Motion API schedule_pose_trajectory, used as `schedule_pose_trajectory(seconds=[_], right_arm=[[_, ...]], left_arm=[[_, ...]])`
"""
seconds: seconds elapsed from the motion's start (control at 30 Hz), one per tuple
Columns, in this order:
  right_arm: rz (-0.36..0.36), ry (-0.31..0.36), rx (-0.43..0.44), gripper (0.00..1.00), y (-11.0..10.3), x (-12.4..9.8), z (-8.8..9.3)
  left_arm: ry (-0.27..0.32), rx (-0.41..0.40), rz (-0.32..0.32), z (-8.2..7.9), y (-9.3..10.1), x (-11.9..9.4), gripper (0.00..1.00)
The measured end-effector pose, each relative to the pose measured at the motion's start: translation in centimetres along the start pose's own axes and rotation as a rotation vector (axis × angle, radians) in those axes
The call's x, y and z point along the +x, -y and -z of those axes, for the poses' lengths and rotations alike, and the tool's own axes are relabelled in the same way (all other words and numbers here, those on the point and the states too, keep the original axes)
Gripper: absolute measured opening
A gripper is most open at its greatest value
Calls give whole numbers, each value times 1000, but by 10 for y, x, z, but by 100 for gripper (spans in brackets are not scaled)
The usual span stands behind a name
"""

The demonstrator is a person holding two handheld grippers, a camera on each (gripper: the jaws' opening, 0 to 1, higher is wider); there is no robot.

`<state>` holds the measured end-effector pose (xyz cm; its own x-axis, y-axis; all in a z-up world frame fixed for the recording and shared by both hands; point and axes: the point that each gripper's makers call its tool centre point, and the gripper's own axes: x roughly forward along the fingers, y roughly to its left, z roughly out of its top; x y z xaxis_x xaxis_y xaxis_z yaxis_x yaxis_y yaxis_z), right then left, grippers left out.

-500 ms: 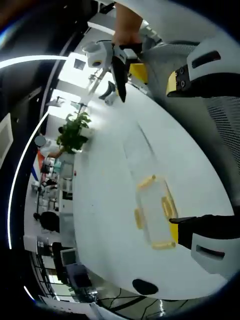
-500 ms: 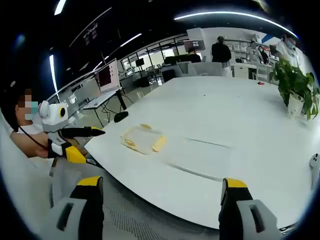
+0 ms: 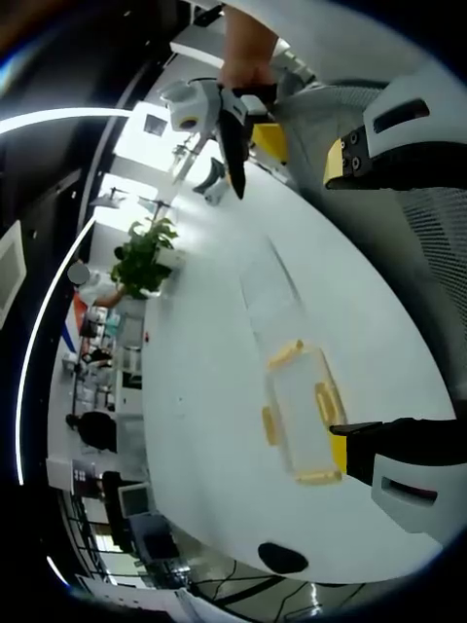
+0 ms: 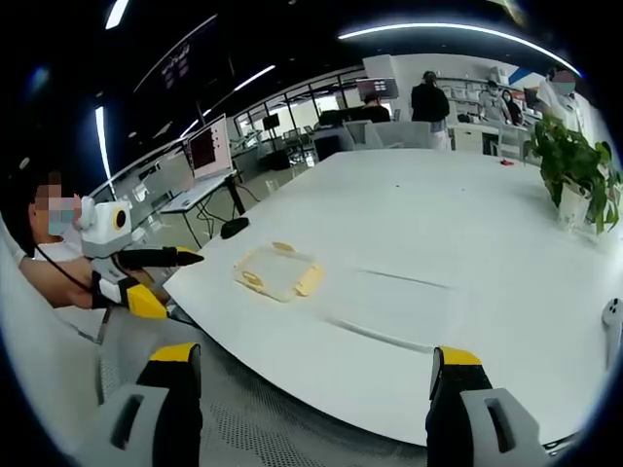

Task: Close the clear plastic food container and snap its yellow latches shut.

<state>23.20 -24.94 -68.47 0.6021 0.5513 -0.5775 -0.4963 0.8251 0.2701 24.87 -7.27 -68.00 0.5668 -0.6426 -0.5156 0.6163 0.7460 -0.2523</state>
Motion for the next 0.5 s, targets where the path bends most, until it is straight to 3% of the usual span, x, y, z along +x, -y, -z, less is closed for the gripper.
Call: schedule_pose_trajectory(seconds=[0.5], right_arm=[[-12, 6, -7, 99, -2, 0, -1]], left_arm=[[-1, 2, 1, 0, 0, 0, 99]])
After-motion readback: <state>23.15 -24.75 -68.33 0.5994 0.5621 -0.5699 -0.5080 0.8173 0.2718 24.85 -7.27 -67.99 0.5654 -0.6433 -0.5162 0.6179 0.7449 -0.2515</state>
